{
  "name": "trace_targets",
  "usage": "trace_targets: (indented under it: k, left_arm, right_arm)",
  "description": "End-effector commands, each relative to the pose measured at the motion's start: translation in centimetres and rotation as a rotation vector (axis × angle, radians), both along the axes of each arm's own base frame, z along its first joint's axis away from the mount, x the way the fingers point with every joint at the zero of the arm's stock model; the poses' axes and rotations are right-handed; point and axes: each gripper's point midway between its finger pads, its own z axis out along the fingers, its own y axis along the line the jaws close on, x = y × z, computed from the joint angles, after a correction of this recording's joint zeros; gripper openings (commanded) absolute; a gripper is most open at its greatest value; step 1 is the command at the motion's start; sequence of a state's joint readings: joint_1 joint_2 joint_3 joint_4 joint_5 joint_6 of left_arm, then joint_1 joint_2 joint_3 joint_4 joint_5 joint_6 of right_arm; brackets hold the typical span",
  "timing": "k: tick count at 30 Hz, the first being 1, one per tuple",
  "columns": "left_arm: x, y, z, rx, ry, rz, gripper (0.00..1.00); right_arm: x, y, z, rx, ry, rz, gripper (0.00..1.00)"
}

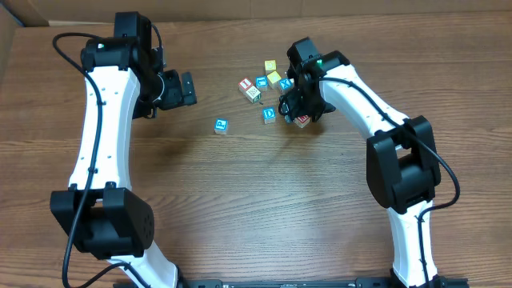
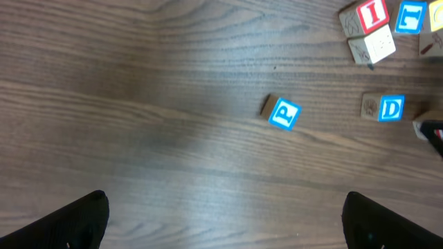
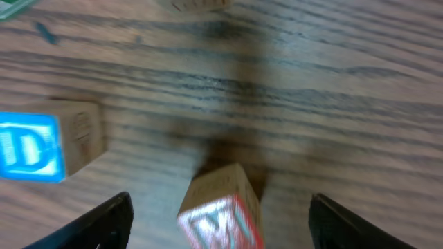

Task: Flip 4 blocks
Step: 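Raise both arms and move the right gripper over the red M block, then lower the right gripper and grasp the red M block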

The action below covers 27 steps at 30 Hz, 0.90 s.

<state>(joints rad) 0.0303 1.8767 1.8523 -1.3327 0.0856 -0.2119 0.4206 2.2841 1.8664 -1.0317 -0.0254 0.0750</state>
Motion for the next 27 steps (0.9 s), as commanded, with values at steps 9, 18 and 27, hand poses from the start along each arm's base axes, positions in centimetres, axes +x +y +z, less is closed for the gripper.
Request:
trace_targets:
  k: [9, 18, 27]
  left_arm:
    - [1.5, 3.4, -0.3, -0.002, -0.042, 0.167, 1.0]
    - [1.8, 6.3, -0.1, -0.017, -0.066, 0.268, 1.0]
    - [1.3, 6.3, -0.3, -0.01, -0.046, 0.27, 1.0]
  right_arm:
    - [-1.5, 0.3, -1.5, 0.028, 0.073, 0.005, 0.54]
    - [-1.5, 0.6, 0.0, 0.045, 0.067, 0.003, 0.36]
    - [0.1, 0.8, 0.0, 0.048, 0.003, -0.009, 0.61]
